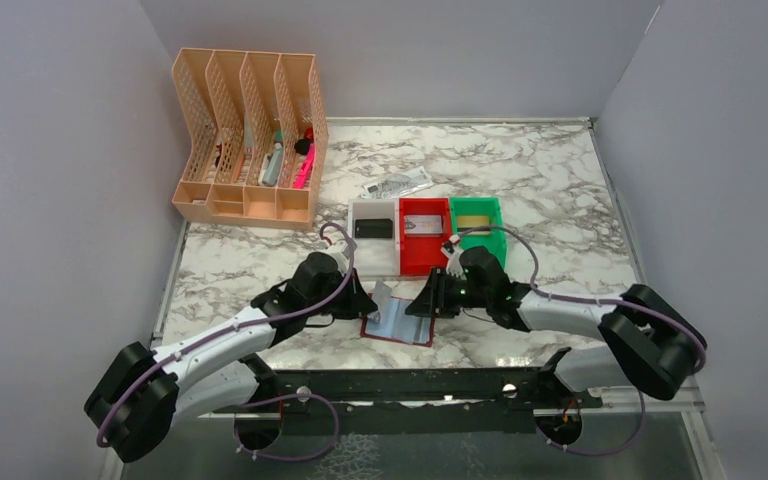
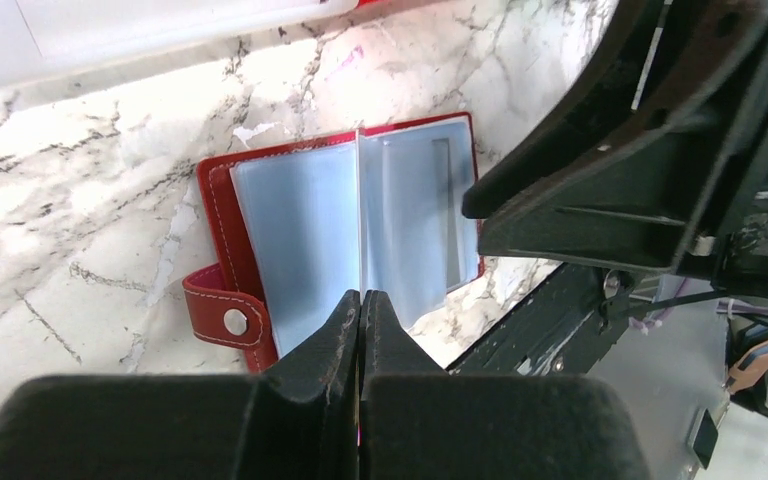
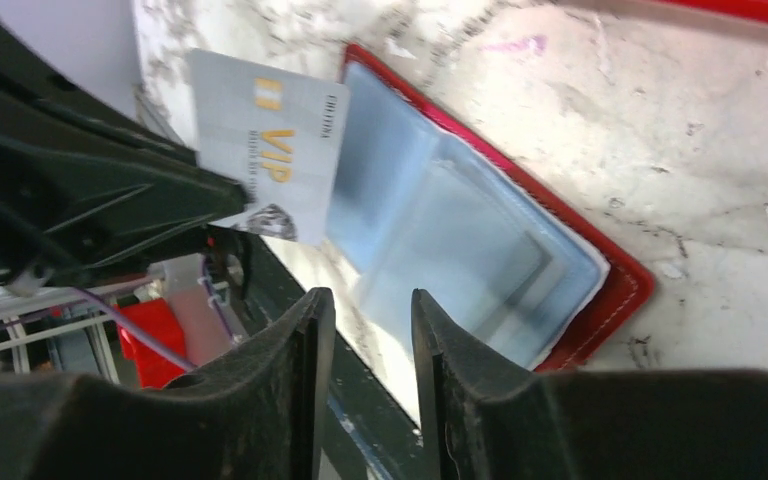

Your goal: Take the credit cards out of the card holder

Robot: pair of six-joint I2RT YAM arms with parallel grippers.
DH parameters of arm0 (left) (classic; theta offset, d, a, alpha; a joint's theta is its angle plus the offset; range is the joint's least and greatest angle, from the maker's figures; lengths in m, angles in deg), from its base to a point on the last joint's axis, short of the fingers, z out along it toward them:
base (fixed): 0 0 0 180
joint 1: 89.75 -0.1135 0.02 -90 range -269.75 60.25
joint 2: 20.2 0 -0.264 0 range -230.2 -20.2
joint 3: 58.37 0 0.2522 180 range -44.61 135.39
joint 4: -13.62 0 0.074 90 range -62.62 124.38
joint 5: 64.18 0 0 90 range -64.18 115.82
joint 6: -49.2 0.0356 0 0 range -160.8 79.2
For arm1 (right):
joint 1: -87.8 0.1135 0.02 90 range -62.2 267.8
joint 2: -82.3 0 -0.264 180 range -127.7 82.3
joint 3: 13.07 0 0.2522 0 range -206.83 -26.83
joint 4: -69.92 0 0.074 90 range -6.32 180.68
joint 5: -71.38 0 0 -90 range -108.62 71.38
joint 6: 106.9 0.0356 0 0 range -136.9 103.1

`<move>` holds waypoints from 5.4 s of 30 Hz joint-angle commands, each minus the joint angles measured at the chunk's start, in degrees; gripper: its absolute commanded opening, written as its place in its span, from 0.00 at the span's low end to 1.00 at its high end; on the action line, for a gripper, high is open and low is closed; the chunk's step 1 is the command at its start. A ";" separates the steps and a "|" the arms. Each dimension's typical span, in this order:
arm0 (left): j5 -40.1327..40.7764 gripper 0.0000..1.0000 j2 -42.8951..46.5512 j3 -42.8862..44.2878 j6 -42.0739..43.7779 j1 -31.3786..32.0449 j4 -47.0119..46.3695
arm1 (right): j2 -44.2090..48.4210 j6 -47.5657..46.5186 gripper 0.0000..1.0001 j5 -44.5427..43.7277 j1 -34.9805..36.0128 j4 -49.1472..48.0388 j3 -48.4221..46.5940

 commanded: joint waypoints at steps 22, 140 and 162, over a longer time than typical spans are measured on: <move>-5.56 0.00 8.40 -4.45 -6.21 -0.29 -17.62 | 14.65 7.04 0.58 -6.23 0.02 -18.81 11.49; 27.57 0.99 15.52 16.00 21.56 -1.14 26.28 | -21.97 -74.24 0.12 -44.18 -3.96 22.29 -38.90; 26.29 0.99 13.73 16.02 21.83 -1.77 26.33 | -23.60 -74.44 0.27 -41.76 -3.96 25.26 -38.85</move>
